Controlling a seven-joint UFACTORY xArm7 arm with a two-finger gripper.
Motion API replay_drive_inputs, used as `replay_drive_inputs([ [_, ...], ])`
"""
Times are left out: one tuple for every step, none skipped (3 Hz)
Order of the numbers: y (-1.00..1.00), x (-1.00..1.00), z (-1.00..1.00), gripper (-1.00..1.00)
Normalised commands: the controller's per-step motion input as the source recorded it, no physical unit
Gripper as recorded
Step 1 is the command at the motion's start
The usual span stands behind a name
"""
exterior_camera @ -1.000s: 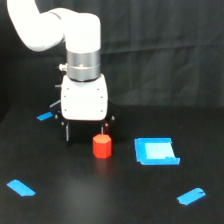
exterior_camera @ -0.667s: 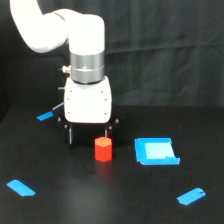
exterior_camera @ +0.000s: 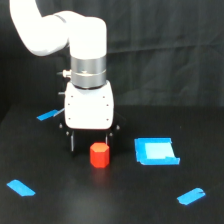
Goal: Pick up the red object from the table
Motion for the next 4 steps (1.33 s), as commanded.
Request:
replay_drive_inputs([
  [-0.58,-0.09,-0.28,-0.05],
  [-0.41,-0.08,-0.19,-0.42],
  [-0.11,0.15,0.33,-0.80],
  [-0.11,0.05,0.38,-0.92],
])
